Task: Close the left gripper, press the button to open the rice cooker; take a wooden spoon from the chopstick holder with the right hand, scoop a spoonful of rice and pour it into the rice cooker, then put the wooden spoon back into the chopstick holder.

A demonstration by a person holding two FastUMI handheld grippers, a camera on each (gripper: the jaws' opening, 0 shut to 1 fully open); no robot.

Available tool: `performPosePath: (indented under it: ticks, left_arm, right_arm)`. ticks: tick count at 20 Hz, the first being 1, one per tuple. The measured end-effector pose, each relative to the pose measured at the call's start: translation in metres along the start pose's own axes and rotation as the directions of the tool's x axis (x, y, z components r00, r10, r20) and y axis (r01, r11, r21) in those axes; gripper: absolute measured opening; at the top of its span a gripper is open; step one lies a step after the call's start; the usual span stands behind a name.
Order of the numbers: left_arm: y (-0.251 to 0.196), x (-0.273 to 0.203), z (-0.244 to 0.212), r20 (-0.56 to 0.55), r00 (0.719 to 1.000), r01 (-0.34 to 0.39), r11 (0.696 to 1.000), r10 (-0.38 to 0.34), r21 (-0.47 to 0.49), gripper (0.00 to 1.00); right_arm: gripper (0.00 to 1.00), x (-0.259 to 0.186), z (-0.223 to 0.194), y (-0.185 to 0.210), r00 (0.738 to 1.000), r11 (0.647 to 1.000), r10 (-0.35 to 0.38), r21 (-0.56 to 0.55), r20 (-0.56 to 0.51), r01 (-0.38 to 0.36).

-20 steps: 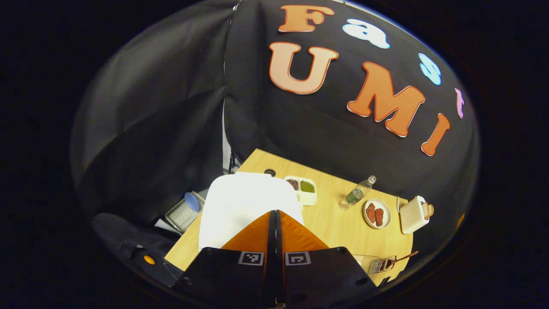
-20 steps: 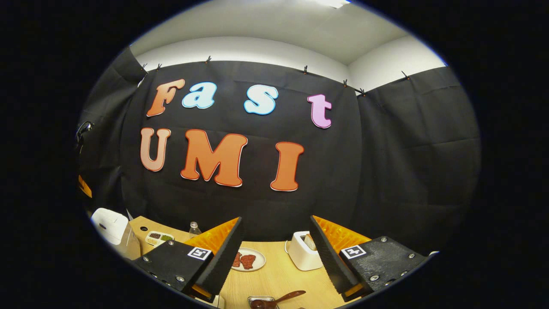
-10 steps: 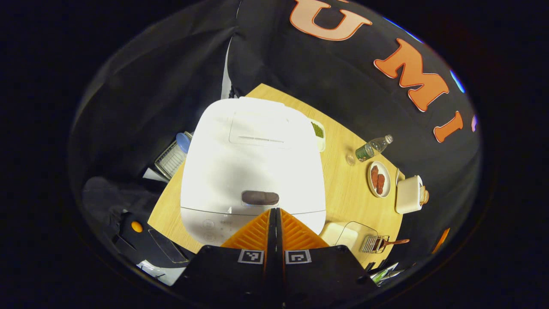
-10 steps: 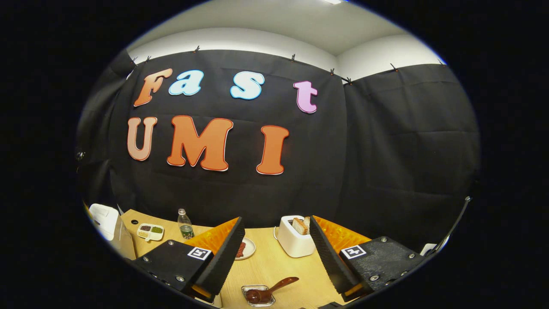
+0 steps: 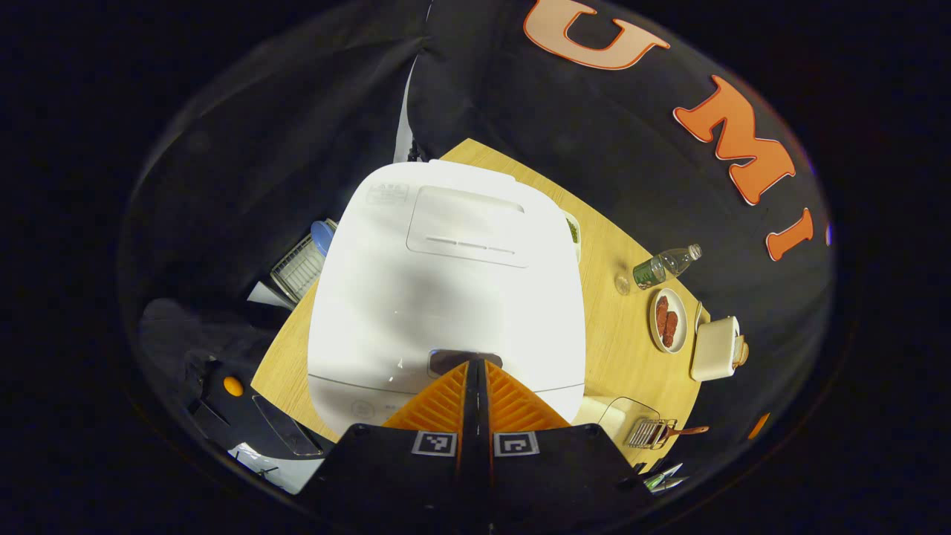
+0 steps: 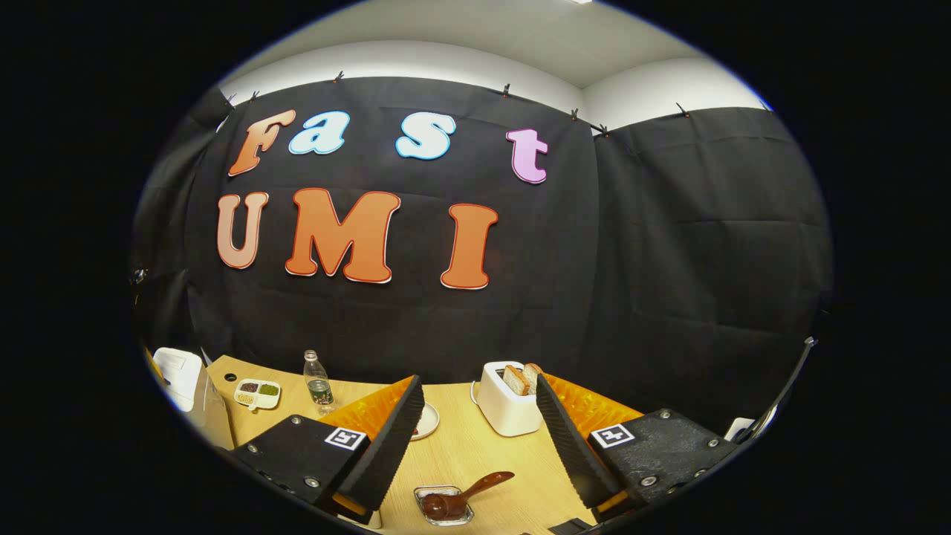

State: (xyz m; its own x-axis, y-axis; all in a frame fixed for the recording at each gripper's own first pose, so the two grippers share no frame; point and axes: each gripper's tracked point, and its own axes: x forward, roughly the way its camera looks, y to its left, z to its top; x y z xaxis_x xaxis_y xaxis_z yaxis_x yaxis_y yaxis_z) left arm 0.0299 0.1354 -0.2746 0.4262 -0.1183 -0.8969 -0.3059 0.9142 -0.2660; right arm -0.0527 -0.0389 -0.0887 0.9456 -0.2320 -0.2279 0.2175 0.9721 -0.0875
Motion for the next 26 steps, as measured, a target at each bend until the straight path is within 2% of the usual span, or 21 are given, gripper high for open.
performPosePath:
  ticks: [4,9,10,13,15,17,20,24,26]
  left_arm:
    - [0.000,0.015,0.005,-0.023,1.000,-0.004,1.000,0.004,-0.013,0.05]
    - [0.001,0.012,-0.002,-0.028,1.000,-0.012,1.000,0.012,0.008,0.05]
    - [0.000,0.008,0.000,-0.015,1.000,-0.012,1.000,0.013,0.019,0.05]
    - [-0.010,-0.017,0.019,0.113,0.994,-0.018,0.992,0.004,0.124,0.05]
    - [-0.016,-0.039,0.035,0.206,0.978,-0.057,0.981,0.018,0.187,0.05]
    - [-0.019,-0.061,0.048,0.284,0.958,-0.085,0.977,0.026,0.198,0.05]
    - [-0.032,-0.089,0.062,0.391,0.920,-0.066,0.974,-0.024,0.215,0.05]
    - [-0.036,-0.113,0.061,0.480,0.875,-0.036,0.983,-0.056,0.181,0.05]
    - [-0.036,-0.127,0.063,0.533,0.844,-0.038,0.985,-0.059,0.169,0.05]
  right_arm:
    - [0.94,-0.002,-0.008,-0.006,1.000,1.000,-0.019,-0.001,-0.022,0.019]
    - [0.94,-0.001,-0.015,-0.009,0.999,1.000,-0.026,0.012,-0.034,0.026]
    - [0.97,-0.001,-0.016,-0.008,0.999,1.000,-0.023,0.014,-0.038,0.024]
    - [0.94,0.000,-0.020,-0.013,0.999,1.000,-0.027,-0.010,-0.047,0.026]
    - [0.94,0.002,-0.025,-0.019,0.998,0.999,-0.032,-0.016,-0.059,0.031]
    - [0.94,0.004,-0.030,-0.019,0.997,1.000,-0.026,-0.004,-0.071,0.025]
    - [0.94,0.010,-0.039,-0.018,0.996,1.000,-0.007,0.008,-0.093,0.007]
    - [0.94,0.018,-0.059,-0.025,0.990,1.000,0.011,-0.024,-0.139,-0.014]
    - [0.94,0.020,-0.071,-0.024,0.985,0.999,0.037,-0.013,-0.168,-0.040]
